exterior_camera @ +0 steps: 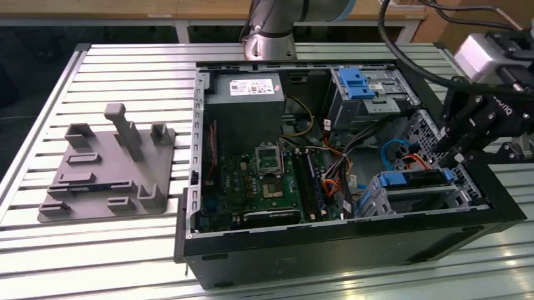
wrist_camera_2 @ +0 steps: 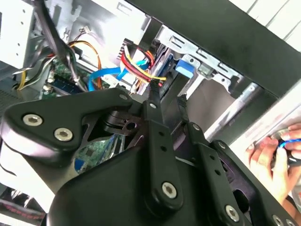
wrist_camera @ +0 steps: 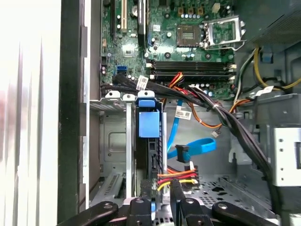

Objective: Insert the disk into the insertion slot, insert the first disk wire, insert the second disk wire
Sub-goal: 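Insert the first disk wire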

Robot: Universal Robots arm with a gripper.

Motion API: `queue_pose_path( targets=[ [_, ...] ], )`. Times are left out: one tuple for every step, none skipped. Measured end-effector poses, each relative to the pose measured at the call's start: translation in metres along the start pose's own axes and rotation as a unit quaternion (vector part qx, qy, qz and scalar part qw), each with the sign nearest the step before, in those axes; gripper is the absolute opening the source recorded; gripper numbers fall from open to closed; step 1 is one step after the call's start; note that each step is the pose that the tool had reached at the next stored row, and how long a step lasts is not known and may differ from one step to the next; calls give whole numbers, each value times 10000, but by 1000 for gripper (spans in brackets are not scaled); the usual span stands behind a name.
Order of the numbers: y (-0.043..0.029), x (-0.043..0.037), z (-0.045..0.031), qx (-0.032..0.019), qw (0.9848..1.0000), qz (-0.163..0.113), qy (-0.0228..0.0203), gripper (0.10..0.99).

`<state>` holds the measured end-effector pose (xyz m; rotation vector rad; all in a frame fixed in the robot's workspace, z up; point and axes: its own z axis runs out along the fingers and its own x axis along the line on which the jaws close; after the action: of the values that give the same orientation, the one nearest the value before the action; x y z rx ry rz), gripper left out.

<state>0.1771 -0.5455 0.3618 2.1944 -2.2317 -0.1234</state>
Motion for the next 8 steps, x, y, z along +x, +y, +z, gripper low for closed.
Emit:
queue_pose_path(
  targets=[
    [3, -6, -44, 0, 10000, 1, 1, 302],
    [6, -13, -89, 0, 10000, 1, 0, 302],
    [9, -20, -133, 0, 10000, 3, 0, 302],
    [12, -29, -178, 0, 10000, 4, 0, 302],
    [14, -38, -223, 0, 10000, 6, 0, 302],
    [17, -46, -267, 0, 10000, 7, 0, 302],
    [19, -51, -296, 1, 10000, 9, 2, 302],
    [20, -53, -304, 1, 10000, 10, 3, 302]
  ],
)
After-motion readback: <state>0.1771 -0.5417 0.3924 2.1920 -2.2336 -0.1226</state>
